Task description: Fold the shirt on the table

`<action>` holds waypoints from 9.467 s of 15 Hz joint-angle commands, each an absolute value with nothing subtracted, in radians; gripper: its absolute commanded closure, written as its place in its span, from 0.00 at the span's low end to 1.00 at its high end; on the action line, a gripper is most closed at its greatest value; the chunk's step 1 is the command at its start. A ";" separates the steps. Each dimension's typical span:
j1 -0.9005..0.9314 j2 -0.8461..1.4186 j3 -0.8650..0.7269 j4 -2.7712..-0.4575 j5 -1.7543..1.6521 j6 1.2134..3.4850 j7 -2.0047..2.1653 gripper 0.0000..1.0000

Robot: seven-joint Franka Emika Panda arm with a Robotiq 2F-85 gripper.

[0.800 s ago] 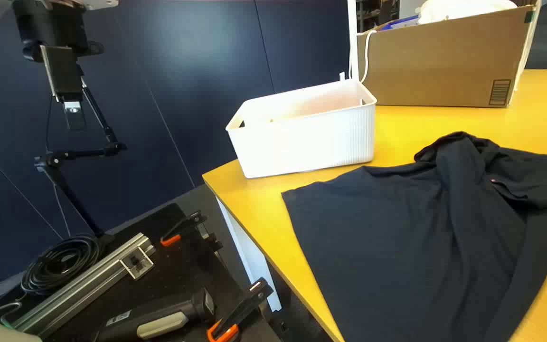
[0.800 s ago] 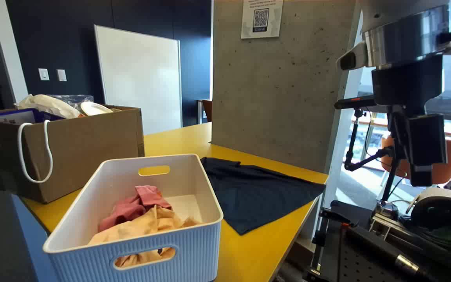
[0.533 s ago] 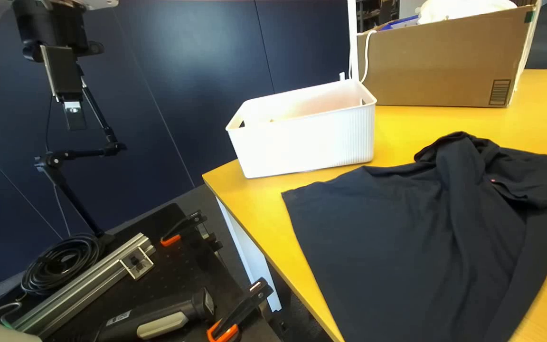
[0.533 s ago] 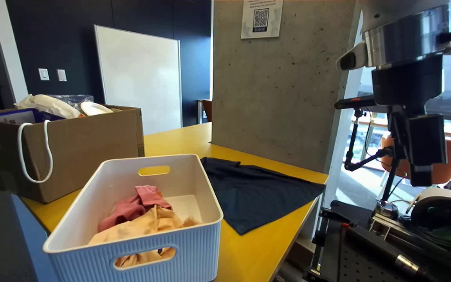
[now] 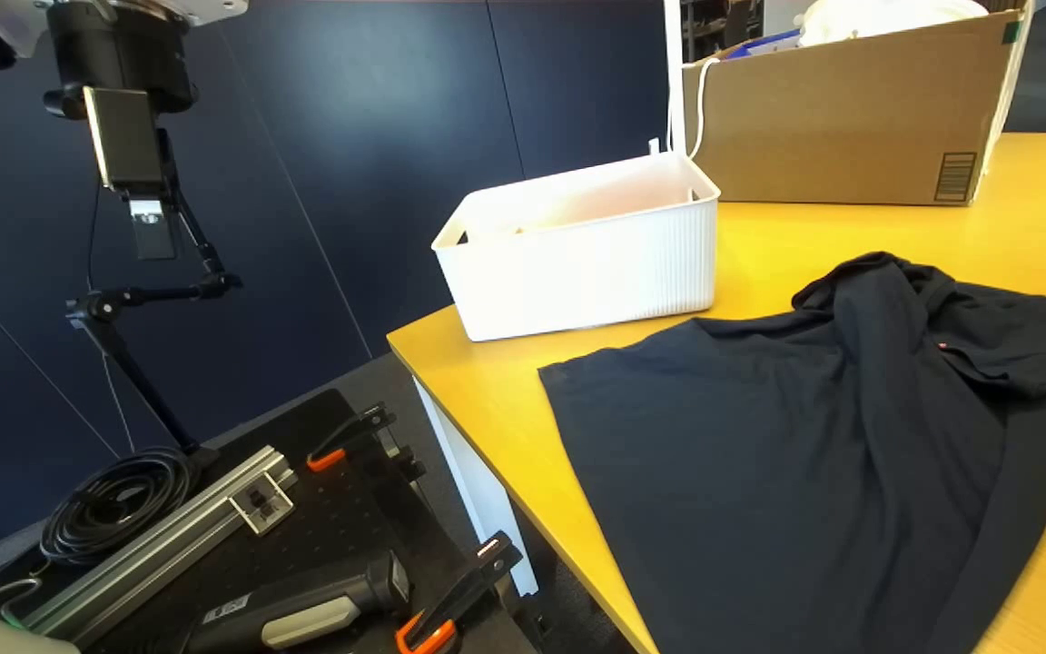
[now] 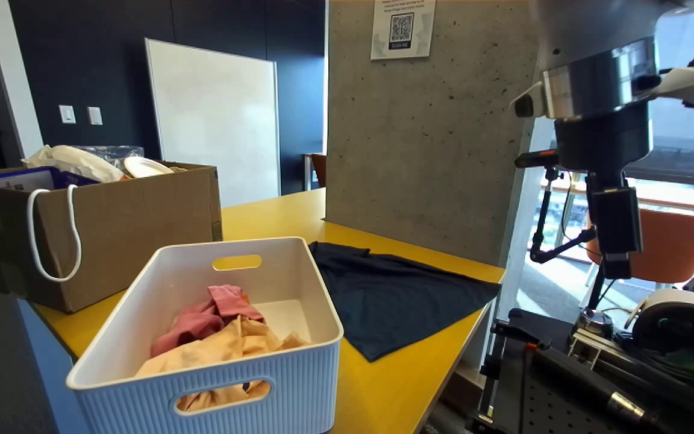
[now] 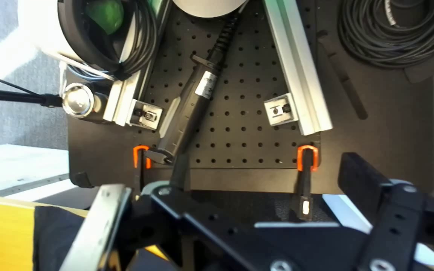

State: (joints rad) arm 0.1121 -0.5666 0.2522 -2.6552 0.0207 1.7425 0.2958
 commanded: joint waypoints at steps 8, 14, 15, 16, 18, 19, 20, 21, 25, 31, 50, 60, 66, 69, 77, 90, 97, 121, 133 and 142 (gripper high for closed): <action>-0.112 -0.084 0.051 -2.432 -0.232 2.015 0.315 0.00; -0.068 0.162 0.007 -2.303 -0.221 2.222 0.329 0.00; -0.056 0.183 0.005 -2.294 -0.227 2.252 0.334 0.00; -0.042 0.194 0.004 -2.296 -0.236 2.293 0.340 0.00; -0.014 0.204 -0.001 -2.318 -0.239 2.367 0.357 0.00; -0.001 0.202 -0.002 -2.336 -0.239 2.400 0.362 0.00; 0.013 0.197 0.000 -2.369 -0.237 2.442 0.365 0.00; 0.026 0.195 0.000 -2.400 -0.240 2.489 0.374 0.00; 0.068 0.234 -0.030 -2.500 -0.272 2.718 0.426 0.00; 0.132 0.294 -0.182 -2.526 -0.345 2.914 0.477 0.00; 0.229 0.566 -0.147 -2.210 -0.166 2.884 0.336 0.00; 0.227 0.622 -0.123 -2.145 -0.116 2.867 0.304 0.42; 0.217 0.618 -0.104 -2.139 -0.095 2.865 0.297 0.86; 0.210 0.620 -0.096 -2.136 -0.082 2.864 0.291 1.00; 0.209 0.414 -0.081 -2.331 -0.062 2.855 0.292 0.99; 0.133 0.063 -0.018 -2.477 -0.059 2.665 0.279 0.99; -0.059 0.022 -0.130 -2.404 -0.153 2.518 0.285 0.99; -0.154 0.403 -0.310 -2.291 -0.106 2.523 0.361 0.57; -0.094 0.411 -0.251 -2.249 -0.073 2.537 0.397 0.00; -0.074 0.559 -0.202 -2.233 -0.012 2.616 0.378 0.00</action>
State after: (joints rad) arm -0.0743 0.4990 -0.2127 -2.2633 -0.0498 2.5871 0.3916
